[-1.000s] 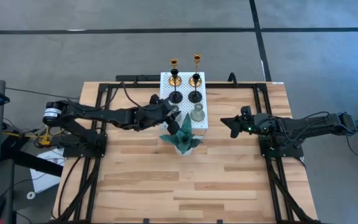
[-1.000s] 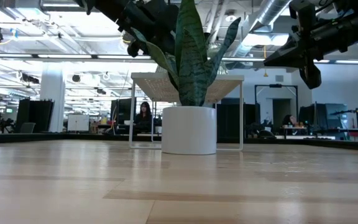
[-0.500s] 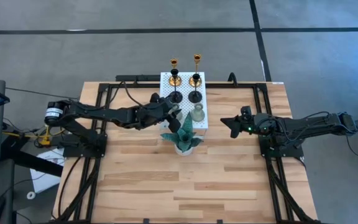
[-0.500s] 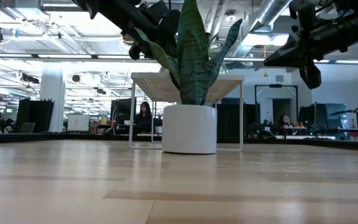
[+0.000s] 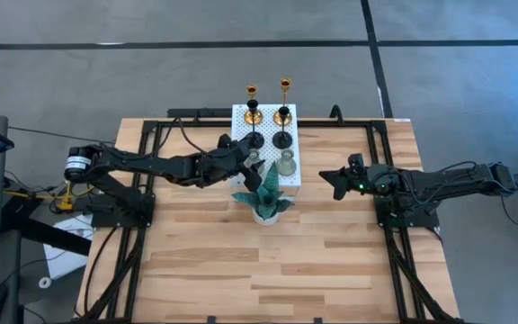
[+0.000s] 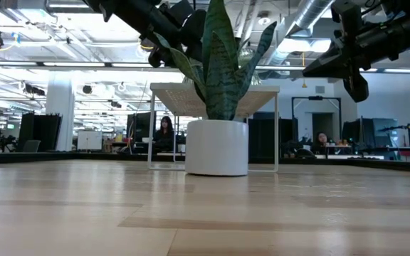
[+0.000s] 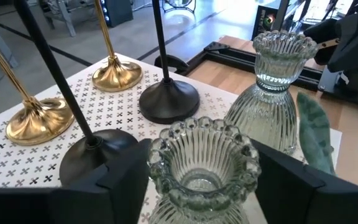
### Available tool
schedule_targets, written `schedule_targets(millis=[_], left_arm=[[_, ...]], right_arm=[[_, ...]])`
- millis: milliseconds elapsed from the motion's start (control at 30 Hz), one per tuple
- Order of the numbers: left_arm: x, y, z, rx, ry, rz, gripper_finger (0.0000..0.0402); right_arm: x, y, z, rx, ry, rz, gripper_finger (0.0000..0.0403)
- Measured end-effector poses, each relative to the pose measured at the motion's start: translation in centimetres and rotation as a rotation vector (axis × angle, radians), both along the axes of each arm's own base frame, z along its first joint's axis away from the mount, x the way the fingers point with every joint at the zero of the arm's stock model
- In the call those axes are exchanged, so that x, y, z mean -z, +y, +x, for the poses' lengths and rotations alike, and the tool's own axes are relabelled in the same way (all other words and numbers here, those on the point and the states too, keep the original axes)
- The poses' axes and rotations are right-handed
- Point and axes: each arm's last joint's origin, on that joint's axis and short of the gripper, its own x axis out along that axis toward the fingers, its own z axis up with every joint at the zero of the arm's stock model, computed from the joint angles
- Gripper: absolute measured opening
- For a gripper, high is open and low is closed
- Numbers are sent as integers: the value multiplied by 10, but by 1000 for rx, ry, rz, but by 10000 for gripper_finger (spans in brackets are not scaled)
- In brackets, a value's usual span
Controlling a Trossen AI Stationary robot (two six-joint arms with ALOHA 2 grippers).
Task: Pick & Place candle stick holders
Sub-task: Put the transparent candle holder on the shelf aligned with the other transparent candle holder, then return to Home Position
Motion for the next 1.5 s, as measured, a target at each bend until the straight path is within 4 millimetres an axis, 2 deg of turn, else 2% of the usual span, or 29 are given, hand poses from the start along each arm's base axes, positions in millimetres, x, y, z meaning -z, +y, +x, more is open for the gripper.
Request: schedule_targets(millis=[267,600,1133,1300,1500], left_arm=[[-9,0,-5,8,-23,41,300],[-26,-5,-18,81,-94,34,332],[-86,-28,-88,182,-368,37,335],[-97,-33,-106,210,-429,32,335],[-101,-39,-113,243,-452,25,335]], right_arm=[[1,0,0,0,11,0,0],[1,0,0,0,12,0,0],[1,0,0,0,13,-2,0],[1,0,0,-17,34,-54,0],[1,0,0,-21,41,-69,0]])
